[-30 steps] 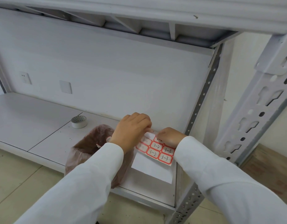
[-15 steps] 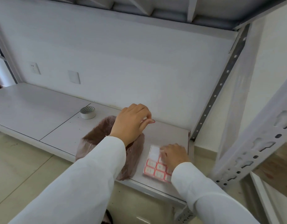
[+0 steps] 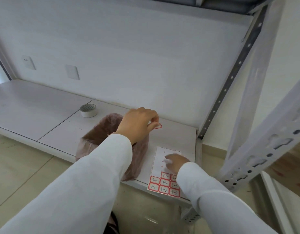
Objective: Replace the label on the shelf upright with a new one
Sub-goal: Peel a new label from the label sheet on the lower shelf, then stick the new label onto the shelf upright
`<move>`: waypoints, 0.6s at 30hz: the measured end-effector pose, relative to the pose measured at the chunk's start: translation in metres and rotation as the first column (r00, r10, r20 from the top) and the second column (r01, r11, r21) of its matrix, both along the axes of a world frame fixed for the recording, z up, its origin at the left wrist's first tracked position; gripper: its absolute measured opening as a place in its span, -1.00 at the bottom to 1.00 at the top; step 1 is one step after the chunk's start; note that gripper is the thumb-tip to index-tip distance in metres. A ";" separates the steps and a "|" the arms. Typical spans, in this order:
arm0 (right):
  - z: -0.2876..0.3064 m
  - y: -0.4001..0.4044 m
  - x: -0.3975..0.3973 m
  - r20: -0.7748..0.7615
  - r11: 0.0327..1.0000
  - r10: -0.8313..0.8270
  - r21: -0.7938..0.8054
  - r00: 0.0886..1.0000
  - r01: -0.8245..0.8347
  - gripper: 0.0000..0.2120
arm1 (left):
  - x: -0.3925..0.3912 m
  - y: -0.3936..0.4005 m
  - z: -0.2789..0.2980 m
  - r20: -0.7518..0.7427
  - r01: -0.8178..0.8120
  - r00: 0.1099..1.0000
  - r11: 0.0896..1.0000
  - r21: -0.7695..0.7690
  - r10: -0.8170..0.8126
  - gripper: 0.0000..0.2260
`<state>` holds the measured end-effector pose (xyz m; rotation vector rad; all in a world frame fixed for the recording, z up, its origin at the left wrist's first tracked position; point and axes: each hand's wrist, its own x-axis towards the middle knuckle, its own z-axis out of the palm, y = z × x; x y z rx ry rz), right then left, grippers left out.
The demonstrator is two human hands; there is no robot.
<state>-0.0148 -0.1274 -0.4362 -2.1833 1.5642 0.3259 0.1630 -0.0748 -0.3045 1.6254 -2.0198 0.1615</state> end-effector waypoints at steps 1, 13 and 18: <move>0.014 -0.001 0.001 0.092 0.999 -0.031 -0.041 0.995 0.035 -0.64 | 0.000 0.000 0.000 0.006 -0.009 1.000 0.999 0.033 0.009 -0.79; 0.206 0.053 0.015 0.767 0.953 0.070 -0.240 0.638 0.185 -0.79 | -0.012 0.028 0.049 -0.207 -0.101 0.976 0.986 -0.133 0.072 -0.67; 0.271 0.092 -0.006 0.614 0.859 0.160 -0.473 0.773 0.198 -0.84 | -0.038 0.054 0.109 -0.116 0.032 0.991 0.976 -0.213 -0.058 -0.75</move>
